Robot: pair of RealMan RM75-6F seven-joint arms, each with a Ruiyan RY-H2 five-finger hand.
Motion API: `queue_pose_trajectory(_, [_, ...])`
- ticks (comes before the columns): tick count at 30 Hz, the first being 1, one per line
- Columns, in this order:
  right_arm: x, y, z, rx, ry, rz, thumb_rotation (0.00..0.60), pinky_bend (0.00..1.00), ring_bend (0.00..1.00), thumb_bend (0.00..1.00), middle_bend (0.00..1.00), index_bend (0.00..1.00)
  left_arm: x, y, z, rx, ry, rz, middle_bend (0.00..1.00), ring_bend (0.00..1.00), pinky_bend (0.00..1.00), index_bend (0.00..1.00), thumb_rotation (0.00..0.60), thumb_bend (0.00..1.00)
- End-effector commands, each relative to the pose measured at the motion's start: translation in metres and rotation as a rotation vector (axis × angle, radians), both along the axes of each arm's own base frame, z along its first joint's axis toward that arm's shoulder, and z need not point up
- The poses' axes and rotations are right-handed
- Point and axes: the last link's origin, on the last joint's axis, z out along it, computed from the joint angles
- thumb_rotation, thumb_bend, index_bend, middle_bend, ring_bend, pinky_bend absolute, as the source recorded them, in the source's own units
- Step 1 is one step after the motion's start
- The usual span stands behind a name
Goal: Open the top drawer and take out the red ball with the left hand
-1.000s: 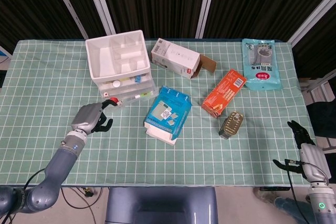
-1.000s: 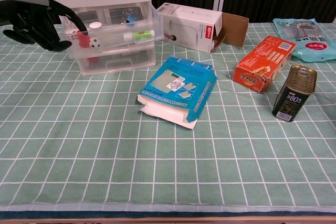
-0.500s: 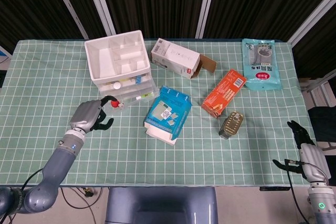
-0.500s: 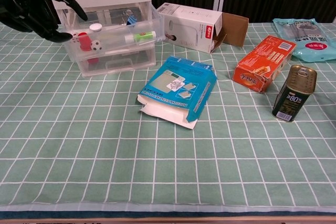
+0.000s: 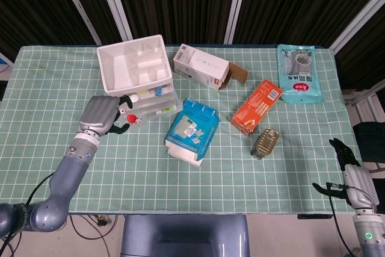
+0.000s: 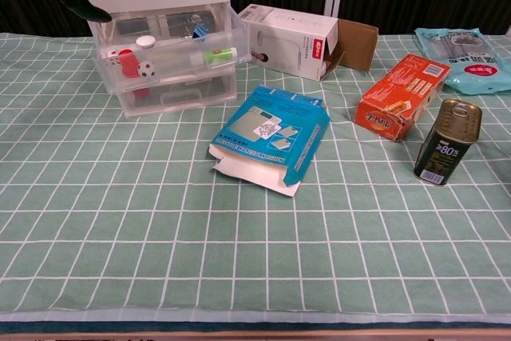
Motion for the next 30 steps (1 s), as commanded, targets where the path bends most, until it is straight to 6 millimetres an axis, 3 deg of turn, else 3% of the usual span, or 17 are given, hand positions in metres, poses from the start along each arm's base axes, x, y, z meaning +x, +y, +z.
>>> queue_pose_trajectory(1, [0.0, 0.0, 0.0, 0.001, -0.001, 0.0, 0.6, 0.22, 0.0, 0.09, 0.0, 0.0, 0.002, 0.019, 0.005, 0.023, 0.153, -0.015, 1.0, 1.0, 1.0, 0.41, 0.6, 0.22])
queue_pose_trajectory(12, [0.0, 0.0, 0.0, 0.002, -0.001, -0.003, 0.6, 0.22, 0.0, 0.09, 0.0, 0.0, -0.008, 0.04, -0.009, -0.01, 0.247, 0.023, 1.0, 1.0, 1.0, 0.44, 0.6, 0.22])
queue_pose_trajectory(30, [-0.001, -0.001, 0.0, 0.005, -0.008, -0.006, 0.6, 0.22, 0.0, 0.09, 0.0, 0.0, -0.003, 0.043, -0.033, -0.041, 0.212, 0.083, 1.0, 1.0, 1.0, 0.44, 0.6, 0.22])
